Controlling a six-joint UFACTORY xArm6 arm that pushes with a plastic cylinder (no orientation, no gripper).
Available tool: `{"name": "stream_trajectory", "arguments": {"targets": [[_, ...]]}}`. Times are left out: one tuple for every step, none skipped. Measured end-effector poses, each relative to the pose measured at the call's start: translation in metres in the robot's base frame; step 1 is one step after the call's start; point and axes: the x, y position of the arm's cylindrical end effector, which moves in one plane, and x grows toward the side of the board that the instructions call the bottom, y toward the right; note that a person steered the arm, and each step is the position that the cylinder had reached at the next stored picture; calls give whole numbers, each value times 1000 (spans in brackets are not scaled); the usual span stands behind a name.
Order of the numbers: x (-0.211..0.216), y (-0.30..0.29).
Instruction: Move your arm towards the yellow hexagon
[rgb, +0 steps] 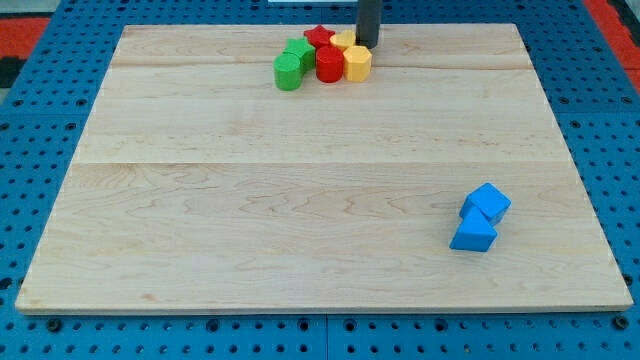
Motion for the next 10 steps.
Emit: {"name": "stream_trajectory", "arguments": {"targets": [[9, -5], [2, 9], [-20, 37], [-17, 71], [10, 95], [49, 101], [52, 80], [41, 65], [41, 51], [42, 49]]}}
